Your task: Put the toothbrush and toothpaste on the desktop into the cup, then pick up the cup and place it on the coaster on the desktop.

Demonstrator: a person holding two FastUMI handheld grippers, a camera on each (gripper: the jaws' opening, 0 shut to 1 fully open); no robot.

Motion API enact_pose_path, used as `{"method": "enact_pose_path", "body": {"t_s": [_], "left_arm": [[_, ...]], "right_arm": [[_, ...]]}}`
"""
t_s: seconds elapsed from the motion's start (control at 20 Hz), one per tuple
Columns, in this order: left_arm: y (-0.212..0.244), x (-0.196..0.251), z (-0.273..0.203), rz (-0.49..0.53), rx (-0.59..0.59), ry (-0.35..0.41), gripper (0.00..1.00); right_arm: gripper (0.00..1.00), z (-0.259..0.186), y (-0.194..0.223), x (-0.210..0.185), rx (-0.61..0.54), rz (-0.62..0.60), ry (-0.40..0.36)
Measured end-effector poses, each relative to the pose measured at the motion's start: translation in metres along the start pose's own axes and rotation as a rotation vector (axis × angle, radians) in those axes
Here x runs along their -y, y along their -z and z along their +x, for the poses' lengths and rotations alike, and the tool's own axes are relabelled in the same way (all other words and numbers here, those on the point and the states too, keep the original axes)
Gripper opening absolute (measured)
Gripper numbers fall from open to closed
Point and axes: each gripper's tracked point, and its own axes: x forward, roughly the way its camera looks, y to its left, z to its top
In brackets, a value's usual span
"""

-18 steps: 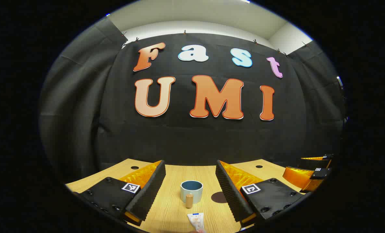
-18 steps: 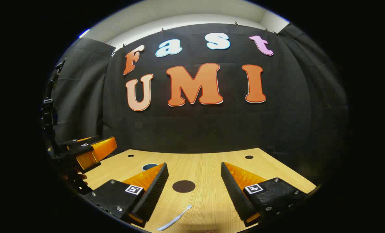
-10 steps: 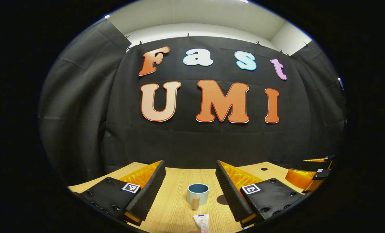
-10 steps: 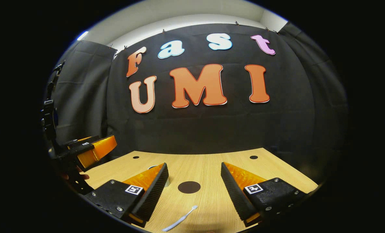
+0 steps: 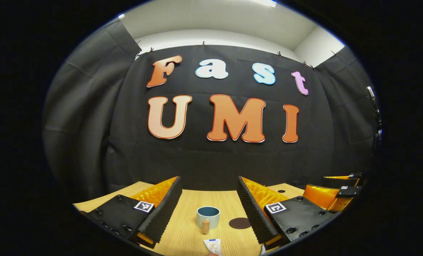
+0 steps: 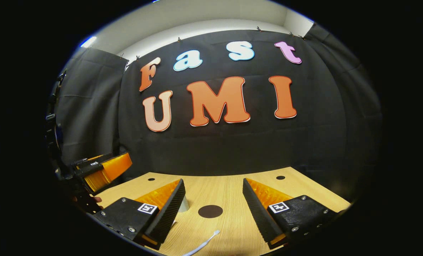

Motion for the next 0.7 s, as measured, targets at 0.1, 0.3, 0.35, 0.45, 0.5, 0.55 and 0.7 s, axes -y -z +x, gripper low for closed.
{"method": "enact_pose_path", "body": {"t_s": [0.1, 0.3, 0.35, 0.45, 0.5, 0.55, 0.7], "left_arm": [[0.005, 0.000, 0.004, -0.019, -0.028, 0.020, 0.94], [0.014, 0.003, 0.014, -0.111, -0.131, 0.070, 0.98], [0.020, 0.005, 0.016, -0.117, -0.164, 0.080, 0.98], [0.036, 0.006, 0.020, -0.106, -0.242, 0.090, 0.98], [0.048, 0.004, 0.022, -0.105, -0.285, 0.083, 0.98], [0.060, -0.001, 0.023, -0.110, -0.348, 0.063, 0.94], [0.098, -0.005, 0.023, -0.136, -0.545, 0.064, 0.95]], "right_arm": [[0.98, 0.003, 0.004, -0.002, -0.033, -0.017, -0.004], [0.98, 0.005, 0.023, 0.009, -0.177, -0.006, 0.025], [0.98, 0.006, 0.027, 0.009, -0.208, 0.016, 0.025], [0.97, 0.006, 0.035, 0.006, -0.271, 0.065, 0.003], [0.97, 0.006, 0.041, 0.003, -0.310, 0.086, -0.010], [0.97, 0.004, 0.049, 0.000, -0.352, 0.104, -0.020], [0.96, 0.004, 0.068, -0.002, -0.460, 0.122, -0.021]]}}
